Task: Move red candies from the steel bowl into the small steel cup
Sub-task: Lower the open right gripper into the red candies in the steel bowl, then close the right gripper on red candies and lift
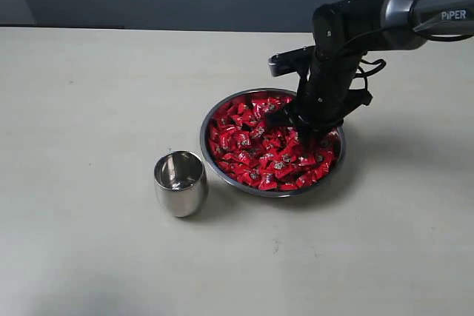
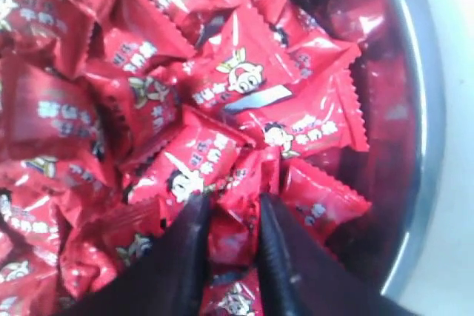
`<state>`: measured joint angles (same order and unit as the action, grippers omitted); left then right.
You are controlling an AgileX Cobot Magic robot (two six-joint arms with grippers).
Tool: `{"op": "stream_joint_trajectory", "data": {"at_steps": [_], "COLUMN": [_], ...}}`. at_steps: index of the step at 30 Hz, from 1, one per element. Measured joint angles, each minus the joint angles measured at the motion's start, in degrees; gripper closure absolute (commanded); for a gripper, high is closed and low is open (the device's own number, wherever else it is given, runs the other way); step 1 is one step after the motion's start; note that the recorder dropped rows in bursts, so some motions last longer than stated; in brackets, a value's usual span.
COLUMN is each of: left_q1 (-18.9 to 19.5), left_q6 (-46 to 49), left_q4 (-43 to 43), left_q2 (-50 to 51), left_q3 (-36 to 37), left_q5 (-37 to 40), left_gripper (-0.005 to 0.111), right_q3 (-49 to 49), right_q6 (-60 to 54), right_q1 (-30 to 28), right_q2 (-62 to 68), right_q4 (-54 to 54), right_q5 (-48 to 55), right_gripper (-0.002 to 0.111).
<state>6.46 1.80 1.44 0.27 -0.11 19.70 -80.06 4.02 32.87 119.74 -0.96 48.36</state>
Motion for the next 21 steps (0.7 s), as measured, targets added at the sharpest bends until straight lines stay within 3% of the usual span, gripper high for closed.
{"op": "stream_joint_trajectory", "data": {"at_steps": [16, 21], "left_q1": [0.00, 0.00], "left_q6": [0.00, 0.00], "left_q4": [0.00, 0.00], "left_q2": [0.00, 0.00], "left_q3": [0.00, 0.00], "left_q5": [0.00, 0.00], "left_gripper": [0.106, 0.106], "right_q3": [0.00, 0.00], "right_q6": [0.00, -7.62], "right_q1": [0.00, 0.00], "right_q2": [-10.50, -12.21], "right_q4": [-1.99, 6.77], "right_q5": [1.99, 3.38], "right_gripper": [0.109, 0.109]}}
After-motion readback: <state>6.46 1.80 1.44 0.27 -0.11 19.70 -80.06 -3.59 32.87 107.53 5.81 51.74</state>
